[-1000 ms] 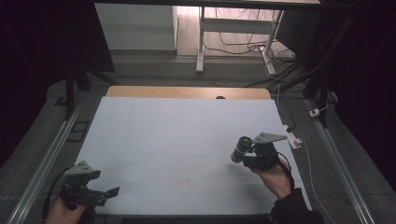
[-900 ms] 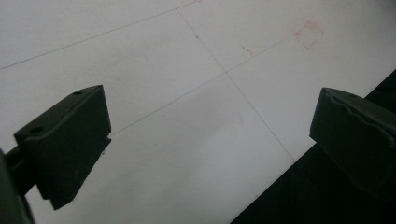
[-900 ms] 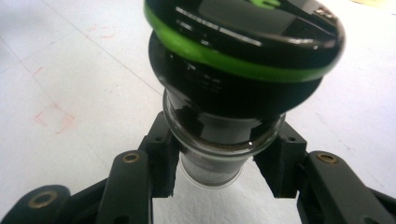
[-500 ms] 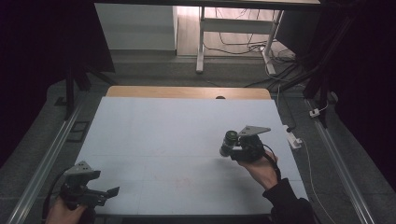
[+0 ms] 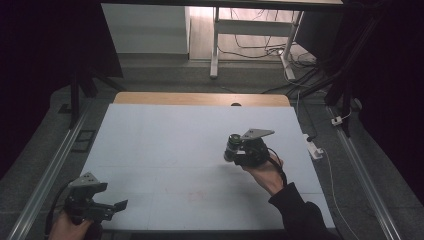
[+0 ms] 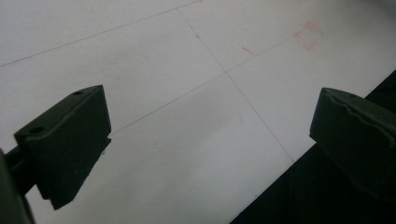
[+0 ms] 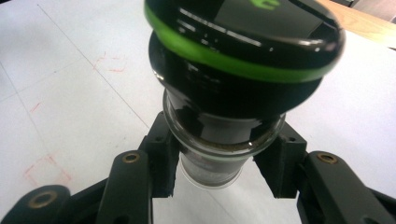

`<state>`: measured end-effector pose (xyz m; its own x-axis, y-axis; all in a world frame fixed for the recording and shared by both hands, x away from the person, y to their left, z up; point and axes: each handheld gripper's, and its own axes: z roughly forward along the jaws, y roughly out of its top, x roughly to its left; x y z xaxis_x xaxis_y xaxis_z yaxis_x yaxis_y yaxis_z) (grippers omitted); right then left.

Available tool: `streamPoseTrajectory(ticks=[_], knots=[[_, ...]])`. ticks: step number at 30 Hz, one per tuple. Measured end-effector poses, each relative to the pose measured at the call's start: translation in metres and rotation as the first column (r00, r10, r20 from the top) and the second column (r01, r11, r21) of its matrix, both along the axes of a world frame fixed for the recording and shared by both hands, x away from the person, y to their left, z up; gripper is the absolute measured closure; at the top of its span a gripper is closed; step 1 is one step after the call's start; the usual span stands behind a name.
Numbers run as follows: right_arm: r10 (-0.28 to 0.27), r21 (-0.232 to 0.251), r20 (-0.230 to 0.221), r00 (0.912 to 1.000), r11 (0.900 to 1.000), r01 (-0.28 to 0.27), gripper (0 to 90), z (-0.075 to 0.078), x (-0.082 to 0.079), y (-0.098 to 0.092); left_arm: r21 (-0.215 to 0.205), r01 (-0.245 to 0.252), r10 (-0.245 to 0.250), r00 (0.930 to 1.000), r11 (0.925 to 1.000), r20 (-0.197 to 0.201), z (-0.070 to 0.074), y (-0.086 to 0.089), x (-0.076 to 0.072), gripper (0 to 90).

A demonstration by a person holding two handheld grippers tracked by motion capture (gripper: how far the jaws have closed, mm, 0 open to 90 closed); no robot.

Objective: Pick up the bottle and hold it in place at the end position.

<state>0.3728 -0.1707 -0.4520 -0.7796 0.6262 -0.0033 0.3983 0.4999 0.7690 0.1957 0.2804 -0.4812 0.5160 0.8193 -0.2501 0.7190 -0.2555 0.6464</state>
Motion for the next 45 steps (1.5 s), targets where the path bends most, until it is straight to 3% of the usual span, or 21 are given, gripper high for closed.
streamPoseTrajectory(ticks=[26, 45], knots=[[0.038, -0.050, -0.010, 0.9992, 0.998, -0.039, 52.3, -0.024, 0.043, 0.082, -0.008, -0.001, 0.001, 1.0000, 1.0000, -0.004, 0.000, 0.001, 0.000, 0.5], [0.027, -0.089, -0.031, 0.9992, 0.996, -0.029, 52.3, -0.046, 0.054, 0.091, -0.003, 0.001, -0.001, 1.0000, 1.0000, 0.000, 0.000, 0.001, 0.000, 0.4]])
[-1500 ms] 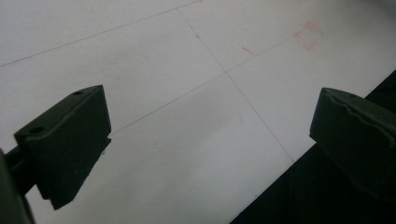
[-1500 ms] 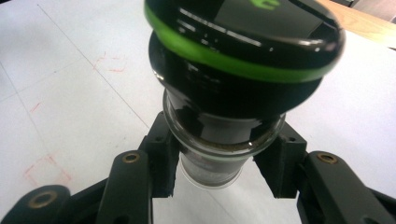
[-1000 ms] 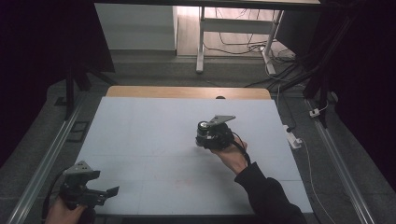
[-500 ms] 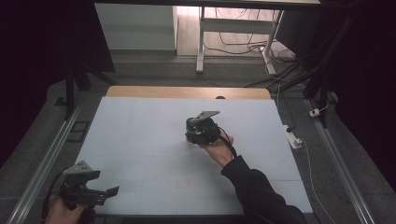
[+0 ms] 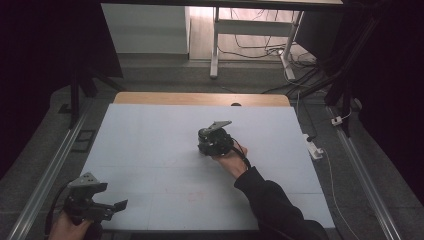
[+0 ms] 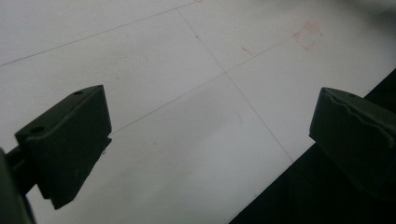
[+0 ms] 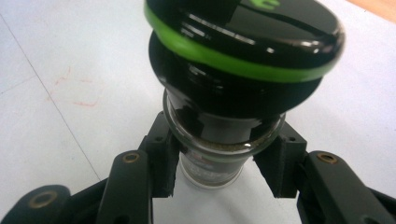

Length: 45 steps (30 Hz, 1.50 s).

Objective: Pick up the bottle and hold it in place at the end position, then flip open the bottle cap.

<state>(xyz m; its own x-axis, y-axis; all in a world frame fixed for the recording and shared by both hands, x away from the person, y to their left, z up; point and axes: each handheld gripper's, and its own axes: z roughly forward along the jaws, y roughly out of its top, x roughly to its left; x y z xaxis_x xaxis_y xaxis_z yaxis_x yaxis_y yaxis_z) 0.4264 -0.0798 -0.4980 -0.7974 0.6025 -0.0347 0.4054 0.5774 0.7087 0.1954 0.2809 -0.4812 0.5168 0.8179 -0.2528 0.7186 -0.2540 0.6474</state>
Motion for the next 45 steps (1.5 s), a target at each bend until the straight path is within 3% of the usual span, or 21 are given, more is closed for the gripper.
streamPoseTrajectory(ticks=[14, 23, 30, 37, 45], knots=[[0.010, 0.002, 0.012, 0.9999, 1.000, -0.010, 52.3, -0.004, -0.002, -0.001, 0.003, -0.001, 0.001, 1.0000, 1.0000, -0.003, 0.000, -0.001, 0.000, 0.3], [0.013, 0.008, 0.011, 0.9999, 1.000, -0.013, 52.3, -0.004, -0.002, -0.002, -0.017, -0.004, 0.004, 1.0000, 0.9999, -0.002, 0.000, 0.001, 0.000, 0.0], [0.016, 0.013, 0.016, 0.9997, 1.000, -0.017, 52.3, -0.005, -0.002, -0.003, -0.016, -0.001, 0.001, 0.9997, 0.9999, 0.026, 0.002, 0.000, 0.001, 0.0], [0.022, 0.010, 0.016, 0.9996, 1.000, -0.022, 52.3, -0.005, -0.001, -0.003, 0.000, 0.037, -0.037, 0.9980, 0.9993, 0.052, 0.006, -0.005, 0.009, 0.1], [0.028, 0.006, 0.018, 0.9995, 1.000, -0.028, 52.3, -0.005, -0.001, -0.004, -0.053, 0.092, -0.086, 0.9908, 0.9944, 0.105, 0.010, -0.013, 0.025, 0.1]])
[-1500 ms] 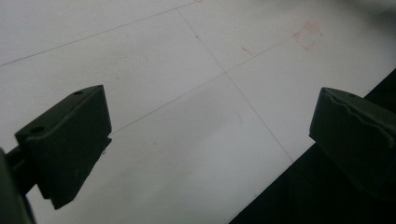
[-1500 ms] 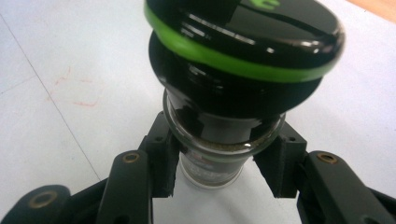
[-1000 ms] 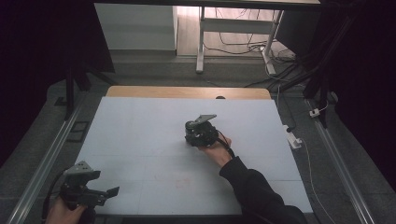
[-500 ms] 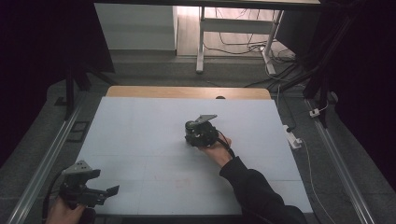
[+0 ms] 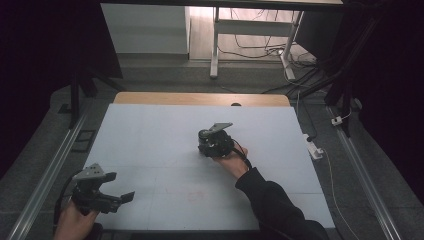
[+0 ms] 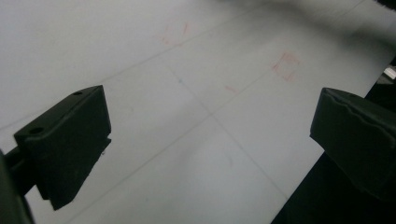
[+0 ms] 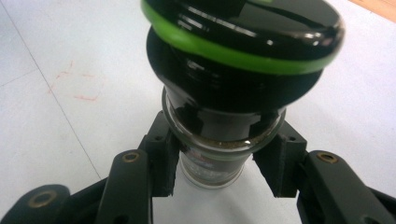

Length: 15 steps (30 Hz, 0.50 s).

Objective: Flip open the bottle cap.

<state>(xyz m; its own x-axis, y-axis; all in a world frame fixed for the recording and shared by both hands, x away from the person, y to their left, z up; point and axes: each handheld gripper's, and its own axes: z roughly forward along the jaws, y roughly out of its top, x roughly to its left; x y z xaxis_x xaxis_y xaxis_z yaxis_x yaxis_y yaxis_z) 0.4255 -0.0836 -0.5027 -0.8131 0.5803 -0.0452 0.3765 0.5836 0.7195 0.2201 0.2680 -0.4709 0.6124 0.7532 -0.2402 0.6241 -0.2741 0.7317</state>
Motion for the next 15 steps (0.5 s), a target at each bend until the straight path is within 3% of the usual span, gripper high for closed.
streamPoseTrajectory(ticks=[15], knots=[[0.005, 0.005, -0.006, 1.0000, 1.000, -0.005, 52.2, 0.000, 0.001, 0.000, 0.002, 0.089, -0.089, 0.9949, 0.9961, 0.049, 0.007, -0.039, 0.047, 0.0]])
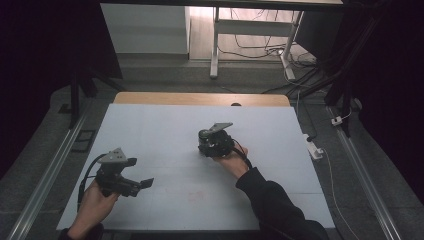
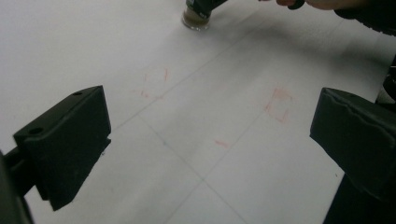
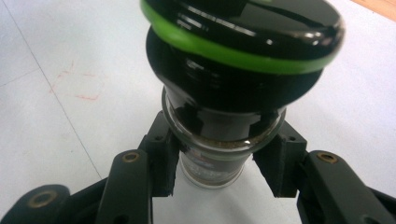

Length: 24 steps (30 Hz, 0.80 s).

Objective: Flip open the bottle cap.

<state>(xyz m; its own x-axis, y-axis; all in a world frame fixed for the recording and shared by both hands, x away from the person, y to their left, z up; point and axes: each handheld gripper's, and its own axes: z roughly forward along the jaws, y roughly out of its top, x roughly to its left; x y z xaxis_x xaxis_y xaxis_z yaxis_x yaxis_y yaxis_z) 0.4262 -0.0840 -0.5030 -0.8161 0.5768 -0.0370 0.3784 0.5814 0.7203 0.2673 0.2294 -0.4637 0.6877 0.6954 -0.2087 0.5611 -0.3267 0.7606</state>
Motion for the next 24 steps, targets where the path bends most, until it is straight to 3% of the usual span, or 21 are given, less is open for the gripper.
streamPoseTrajectory(ticks=[19, 24], knots=[[0.005, -0.002, -0.003, 1.0000, 1.000, -0.005, 52.2, 0.000, 0.000, 0.000, 0.073, 0.052, -0.055, 0.9978, 0.9960, 0.036, 0.001, -0.047, 0.051, 0.1], [0.005, -0.003, -0.002, 1.0000, 1.000, -0.005, 52.2, 0.000, 0.000, 0.000, 0.063, 0.077, -0.079, 0.9961, 0.9950, 0.037, -0.001, -0.057, 0.066, 0.1]])
